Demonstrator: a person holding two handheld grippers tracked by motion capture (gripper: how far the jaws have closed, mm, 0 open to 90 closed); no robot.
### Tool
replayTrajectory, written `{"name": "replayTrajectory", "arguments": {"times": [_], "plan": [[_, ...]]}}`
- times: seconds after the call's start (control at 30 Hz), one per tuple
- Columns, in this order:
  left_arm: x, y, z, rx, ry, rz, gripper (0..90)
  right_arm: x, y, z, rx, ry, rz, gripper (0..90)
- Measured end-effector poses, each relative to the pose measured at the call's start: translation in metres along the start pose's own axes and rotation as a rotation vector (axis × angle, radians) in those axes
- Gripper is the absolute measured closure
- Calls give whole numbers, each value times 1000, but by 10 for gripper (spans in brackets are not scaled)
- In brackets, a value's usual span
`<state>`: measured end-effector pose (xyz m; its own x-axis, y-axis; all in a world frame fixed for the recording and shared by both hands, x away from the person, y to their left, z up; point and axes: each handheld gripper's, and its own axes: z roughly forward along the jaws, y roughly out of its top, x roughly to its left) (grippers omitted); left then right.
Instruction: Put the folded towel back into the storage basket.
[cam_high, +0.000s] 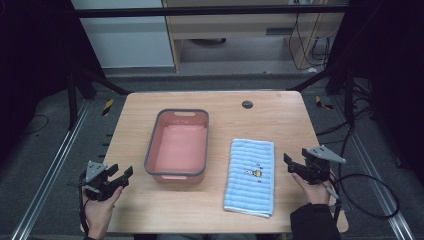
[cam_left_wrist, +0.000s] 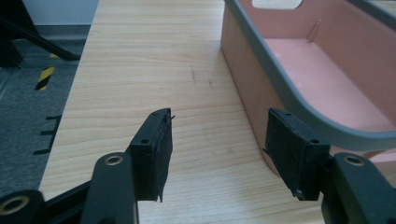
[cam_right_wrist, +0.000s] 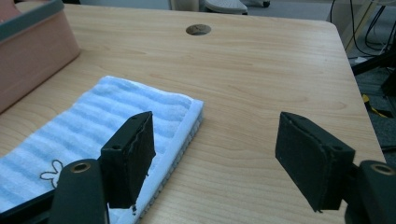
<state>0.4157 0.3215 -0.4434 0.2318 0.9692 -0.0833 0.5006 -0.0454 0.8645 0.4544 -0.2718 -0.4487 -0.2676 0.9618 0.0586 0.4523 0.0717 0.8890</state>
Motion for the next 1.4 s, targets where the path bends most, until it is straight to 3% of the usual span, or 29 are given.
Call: {"name": "replayTrajectory", "arguments": {"times": [0.23, 0.73, 0.93, 1.4], "plan": [[-7, 7, -6, -37, -16, 18, 384, 4, 4, -4, -7, 34, -41, 303], [-33, 26, -15, -97, -70, 64, 367, 6, 17, -14, -34, 68, -35, 351], [-44, 34, -16, -111, -100, 73, 357, 12, 25, -16, -20, 95, -68, 406], [-90, 50, -12, -140, -179, 117, 364, 16, 42, -23, -43, 123, -90, 494]]}}
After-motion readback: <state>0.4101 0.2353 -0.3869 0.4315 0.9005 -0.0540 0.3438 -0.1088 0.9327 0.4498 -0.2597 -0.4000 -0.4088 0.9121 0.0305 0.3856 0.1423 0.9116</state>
